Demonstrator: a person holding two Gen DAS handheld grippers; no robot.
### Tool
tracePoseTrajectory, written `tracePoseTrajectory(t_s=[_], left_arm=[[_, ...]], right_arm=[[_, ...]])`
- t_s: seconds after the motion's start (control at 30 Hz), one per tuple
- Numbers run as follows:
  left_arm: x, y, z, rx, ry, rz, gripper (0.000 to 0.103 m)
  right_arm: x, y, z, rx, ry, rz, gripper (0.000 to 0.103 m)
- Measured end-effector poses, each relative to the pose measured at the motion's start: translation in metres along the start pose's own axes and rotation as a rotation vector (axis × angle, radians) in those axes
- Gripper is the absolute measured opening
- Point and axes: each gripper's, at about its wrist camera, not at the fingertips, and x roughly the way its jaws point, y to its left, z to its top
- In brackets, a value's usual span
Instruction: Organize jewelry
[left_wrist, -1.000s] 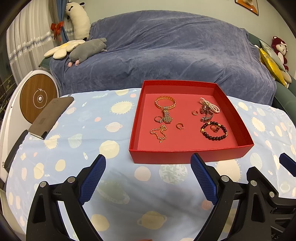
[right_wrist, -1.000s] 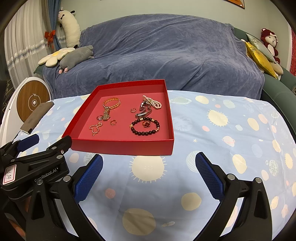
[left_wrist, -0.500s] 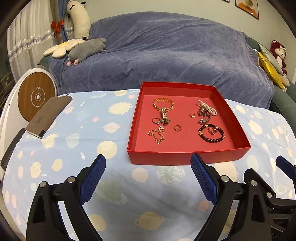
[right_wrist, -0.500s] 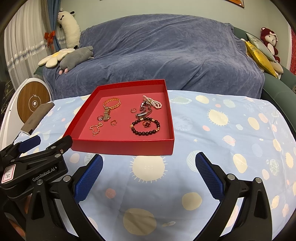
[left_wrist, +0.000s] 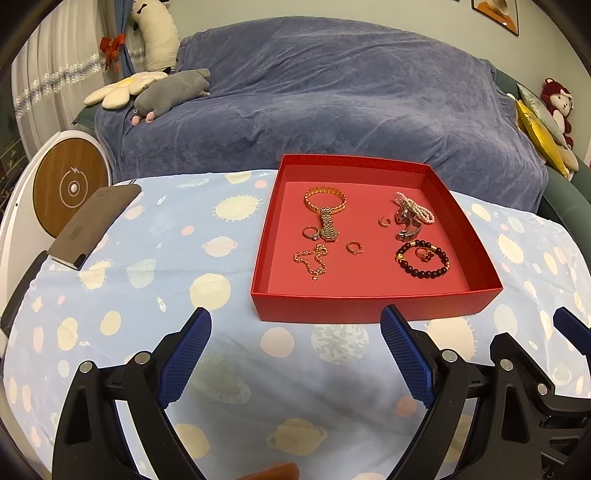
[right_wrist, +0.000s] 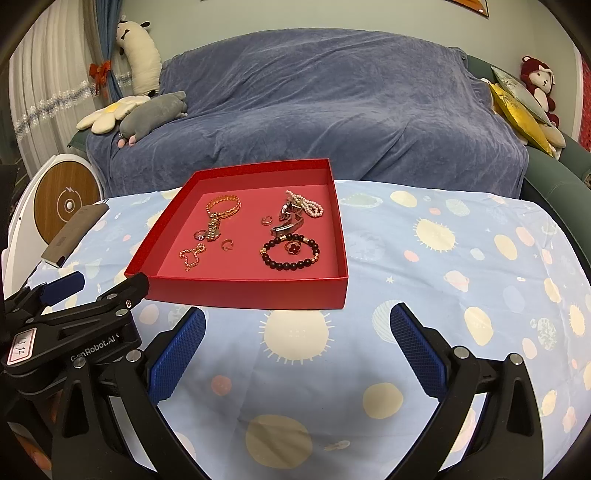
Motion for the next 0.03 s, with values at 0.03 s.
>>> tracePoseTrajectory(t_s=[0.03], left_arm=[[0.0007, 0.0003, 0.0002, 0.003, 0.004, 0.001, 0.090]], right_arm=[[0.0002, 0.0000, -0.0002, 0.000, 0.002, 0.000, 0.098]])
